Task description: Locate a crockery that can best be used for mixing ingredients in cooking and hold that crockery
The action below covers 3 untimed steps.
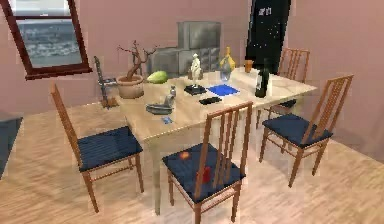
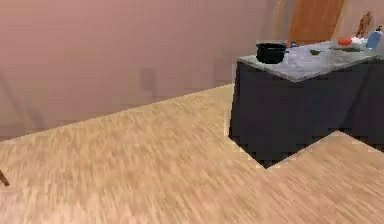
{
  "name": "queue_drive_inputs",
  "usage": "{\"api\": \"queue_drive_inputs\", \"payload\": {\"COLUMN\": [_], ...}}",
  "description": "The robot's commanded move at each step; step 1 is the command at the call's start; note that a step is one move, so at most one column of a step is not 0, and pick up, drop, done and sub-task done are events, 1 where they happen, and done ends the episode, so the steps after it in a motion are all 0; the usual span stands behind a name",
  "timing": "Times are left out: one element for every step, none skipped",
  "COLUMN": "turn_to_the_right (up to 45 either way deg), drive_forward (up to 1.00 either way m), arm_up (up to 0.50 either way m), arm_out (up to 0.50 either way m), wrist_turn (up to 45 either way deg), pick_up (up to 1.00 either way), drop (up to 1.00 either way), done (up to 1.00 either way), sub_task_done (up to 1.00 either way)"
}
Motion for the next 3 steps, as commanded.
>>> {"api": "queue_drive_inputs", "payload": {"turn_to_the_right": [-45.0,-15.0,0.0], "drive_forward": [0.0,0.0,1.0], "arm_up": [0.0,0.0,0.0], "arm_out": [0.0,0.0,0.0], "wrist_turn": [0.0,0.0,0.0], "pick_up": [0.0,0.0,0.0], "drop": [0.0,0.0,0.0], "done": [0.0,0.0,0.0], "sub_task_done": [0.0,0.0,0.0]}}
